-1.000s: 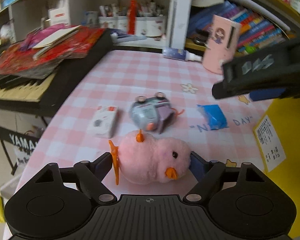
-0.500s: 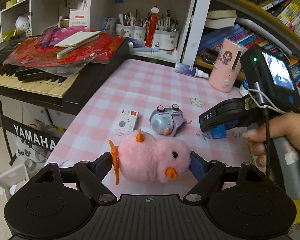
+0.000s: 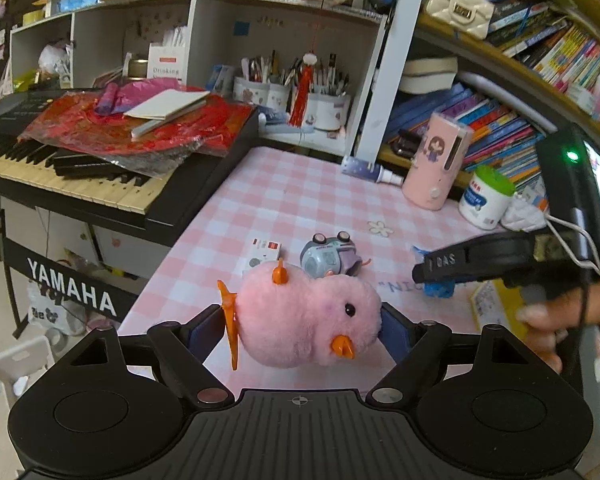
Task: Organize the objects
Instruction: 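Grasp the blue block with the right gripper while the left holds the chick, then carry the blue block with the right gripper while the left carries the chick toward the box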
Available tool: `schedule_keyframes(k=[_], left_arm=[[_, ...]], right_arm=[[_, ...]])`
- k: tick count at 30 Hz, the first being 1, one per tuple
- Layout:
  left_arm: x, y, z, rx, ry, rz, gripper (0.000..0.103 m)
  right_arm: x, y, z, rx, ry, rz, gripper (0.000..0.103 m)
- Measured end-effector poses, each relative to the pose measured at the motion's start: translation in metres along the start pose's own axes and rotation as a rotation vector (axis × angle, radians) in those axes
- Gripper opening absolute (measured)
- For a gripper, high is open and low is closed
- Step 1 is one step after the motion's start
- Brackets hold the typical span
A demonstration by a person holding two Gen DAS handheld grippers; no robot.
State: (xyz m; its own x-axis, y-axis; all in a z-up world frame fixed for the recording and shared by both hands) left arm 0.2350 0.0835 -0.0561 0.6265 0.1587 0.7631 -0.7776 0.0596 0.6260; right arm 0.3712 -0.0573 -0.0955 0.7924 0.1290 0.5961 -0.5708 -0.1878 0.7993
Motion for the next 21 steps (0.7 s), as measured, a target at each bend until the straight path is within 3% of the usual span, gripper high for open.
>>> schedule_keyframes(k=[15, 21], left_arm=[[-0.027, 0.067, -0.011, -0.081, -0.021, 0.037, 0.082], [-0.043, 0.090, -0.018, -0.111, -0.055, 0.032, 0.082]], right_arm=[[-0.073, 0.120, -0.027, 0.035, -0.005, 0.135, 0.026], [-0.122, 0.146, -0.037, 0.008, -0.013, 0.125, 0.026]])
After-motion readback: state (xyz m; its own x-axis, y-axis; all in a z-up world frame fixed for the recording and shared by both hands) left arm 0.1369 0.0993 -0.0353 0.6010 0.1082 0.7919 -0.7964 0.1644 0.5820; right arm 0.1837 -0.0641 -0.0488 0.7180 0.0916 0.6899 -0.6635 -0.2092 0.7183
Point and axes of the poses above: each gripper's, at about its wrist camera, not at the fingertips, and y roughly against the way its jaws point, z to its right, x to its top, the point moved 7 cm from there along -y, roughly the way its jaws point, and after that the axes turned 2 degrees about -y, right-handed, at the moved point
